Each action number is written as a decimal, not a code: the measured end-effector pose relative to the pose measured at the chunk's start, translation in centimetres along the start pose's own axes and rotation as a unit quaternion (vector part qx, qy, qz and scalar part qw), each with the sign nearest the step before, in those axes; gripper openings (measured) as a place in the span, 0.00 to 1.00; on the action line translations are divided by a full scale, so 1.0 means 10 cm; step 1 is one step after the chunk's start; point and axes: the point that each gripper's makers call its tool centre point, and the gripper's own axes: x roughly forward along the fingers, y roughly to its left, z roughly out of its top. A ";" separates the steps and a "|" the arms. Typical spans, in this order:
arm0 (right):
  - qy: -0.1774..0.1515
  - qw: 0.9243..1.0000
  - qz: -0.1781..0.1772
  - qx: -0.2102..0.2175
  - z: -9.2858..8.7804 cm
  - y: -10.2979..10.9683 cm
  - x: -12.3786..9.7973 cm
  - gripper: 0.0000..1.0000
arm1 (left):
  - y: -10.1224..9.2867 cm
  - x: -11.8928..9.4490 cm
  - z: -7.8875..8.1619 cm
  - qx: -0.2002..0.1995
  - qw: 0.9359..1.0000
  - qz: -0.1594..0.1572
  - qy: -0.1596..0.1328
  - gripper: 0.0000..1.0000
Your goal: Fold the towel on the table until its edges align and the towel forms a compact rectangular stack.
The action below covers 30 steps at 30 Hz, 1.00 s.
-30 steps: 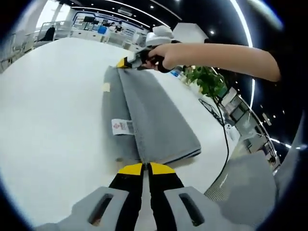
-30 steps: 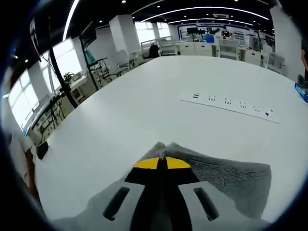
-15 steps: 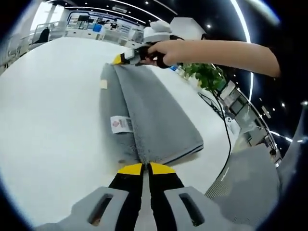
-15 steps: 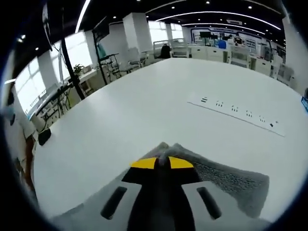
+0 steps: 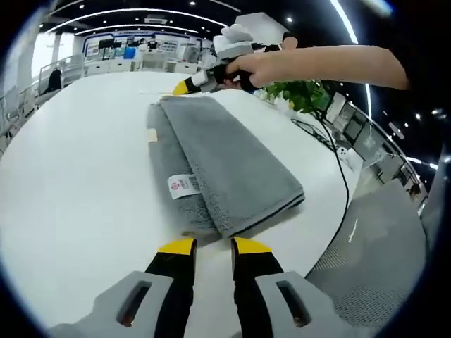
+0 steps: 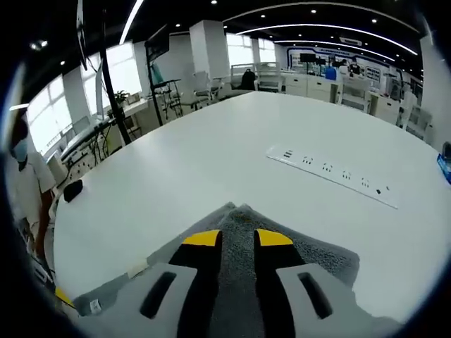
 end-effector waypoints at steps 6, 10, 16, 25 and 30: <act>-0.001 1.000 0.004 0.001 -0.08 -0.06 -0.21 0.23 | 0.02 -0.08 0.22 0.042 0.999 0.015 -0.020 0.25; -0.002 1.000 0.011 -0.006 -0.16 -0.09 -0.42 0.27 | -0.03 -0.06 0.39 0.100 0.994 0.007 -0.031 0.30; 0.004 0.999 0.024 -0.023 -0.28 -0.08 -0.64 0.28 | -0.20 0.05 0.51 0.175 0.984 -0.025 -0.026 0.37; 0.016 0.999 0.028 -0.026 -0.47 -0.10 -0.87 0.31 | -0.41 0.22 0.52 0.251 0.966 -0.063 0.004 0.41; 0.019 0.999 0.035 -0.035 -0.57 -0.10 -0.96 0.37 | -0.45 0.27 0.49 0.262 0.962 -0.077 0.017 0.42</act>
